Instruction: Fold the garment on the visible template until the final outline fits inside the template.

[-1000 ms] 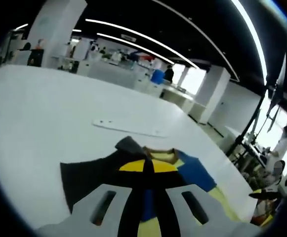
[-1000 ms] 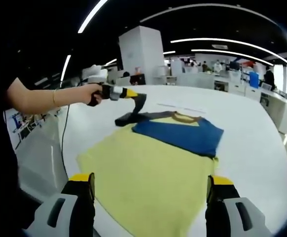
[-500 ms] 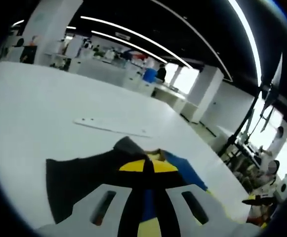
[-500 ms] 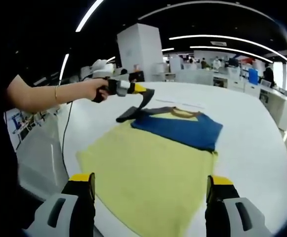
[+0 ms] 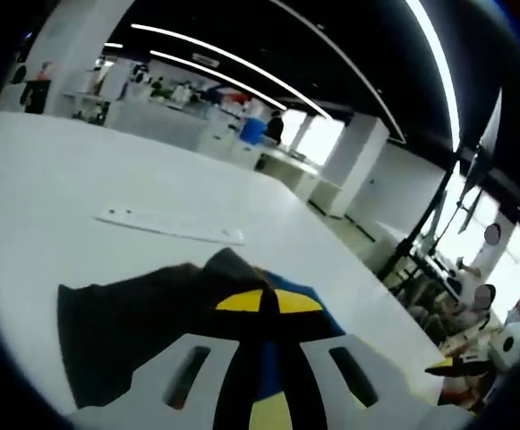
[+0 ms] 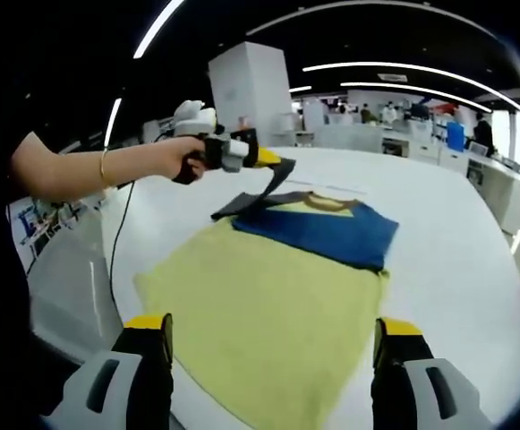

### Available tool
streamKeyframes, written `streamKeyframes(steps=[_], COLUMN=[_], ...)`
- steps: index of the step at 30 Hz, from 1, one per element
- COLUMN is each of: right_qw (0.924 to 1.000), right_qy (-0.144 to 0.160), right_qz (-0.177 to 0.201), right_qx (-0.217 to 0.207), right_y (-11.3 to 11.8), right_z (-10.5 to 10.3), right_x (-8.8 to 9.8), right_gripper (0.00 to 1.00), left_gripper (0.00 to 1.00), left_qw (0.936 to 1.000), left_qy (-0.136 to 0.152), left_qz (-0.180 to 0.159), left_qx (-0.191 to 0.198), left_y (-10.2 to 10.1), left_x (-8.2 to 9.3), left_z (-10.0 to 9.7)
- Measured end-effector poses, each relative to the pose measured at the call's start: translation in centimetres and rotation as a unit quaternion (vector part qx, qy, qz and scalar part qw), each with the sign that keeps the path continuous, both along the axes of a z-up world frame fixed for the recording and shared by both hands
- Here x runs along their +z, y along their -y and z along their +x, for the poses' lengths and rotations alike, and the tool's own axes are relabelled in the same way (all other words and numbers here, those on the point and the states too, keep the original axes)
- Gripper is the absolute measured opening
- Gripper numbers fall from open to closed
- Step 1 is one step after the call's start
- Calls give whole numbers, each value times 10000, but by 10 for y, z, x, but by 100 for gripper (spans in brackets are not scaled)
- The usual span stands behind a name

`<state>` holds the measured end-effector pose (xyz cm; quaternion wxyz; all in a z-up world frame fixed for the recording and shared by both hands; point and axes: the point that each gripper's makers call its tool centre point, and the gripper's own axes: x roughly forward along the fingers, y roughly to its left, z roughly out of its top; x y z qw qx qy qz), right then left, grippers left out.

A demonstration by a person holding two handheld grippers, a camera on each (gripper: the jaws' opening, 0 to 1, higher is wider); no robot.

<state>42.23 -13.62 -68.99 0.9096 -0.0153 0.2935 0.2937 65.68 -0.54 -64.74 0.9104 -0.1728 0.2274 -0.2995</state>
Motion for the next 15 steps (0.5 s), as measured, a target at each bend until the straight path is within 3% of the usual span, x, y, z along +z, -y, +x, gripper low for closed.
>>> streamKeyframes(steps=[15], right_qw=[10000], right_qy=[-54], right_qz=[-49], right_qx=[-11], right_y=[1], right_z=[0], right_x=[-4], right_gripper=[91], left_gripper=[0], left_qw=[9989], left_qy=[35], left_qz=[-290], left_qx=[-369], left_y=[46], left_x=[2], left_z=[-2])
